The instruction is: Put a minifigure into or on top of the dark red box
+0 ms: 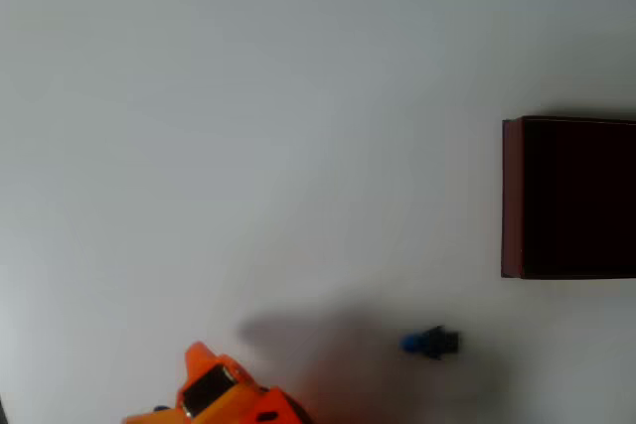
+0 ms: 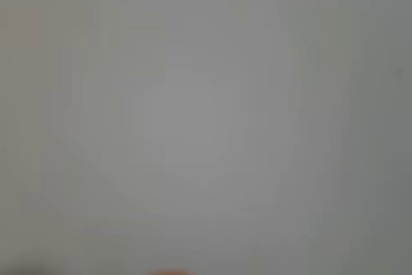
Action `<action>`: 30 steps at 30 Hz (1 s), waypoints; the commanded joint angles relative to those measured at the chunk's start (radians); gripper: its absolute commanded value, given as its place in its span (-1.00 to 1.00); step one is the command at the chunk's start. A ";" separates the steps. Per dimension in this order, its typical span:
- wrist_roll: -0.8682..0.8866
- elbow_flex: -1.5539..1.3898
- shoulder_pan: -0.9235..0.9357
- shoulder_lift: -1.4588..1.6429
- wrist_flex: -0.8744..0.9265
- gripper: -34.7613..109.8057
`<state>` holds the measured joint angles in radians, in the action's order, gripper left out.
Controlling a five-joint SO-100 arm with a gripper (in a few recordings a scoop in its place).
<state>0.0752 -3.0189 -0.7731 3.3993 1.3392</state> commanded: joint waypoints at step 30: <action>0.279 1.414 0.577 -1.473 0.408 -0.38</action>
<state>0.2546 -1.6536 -0.2531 1.9267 1.7196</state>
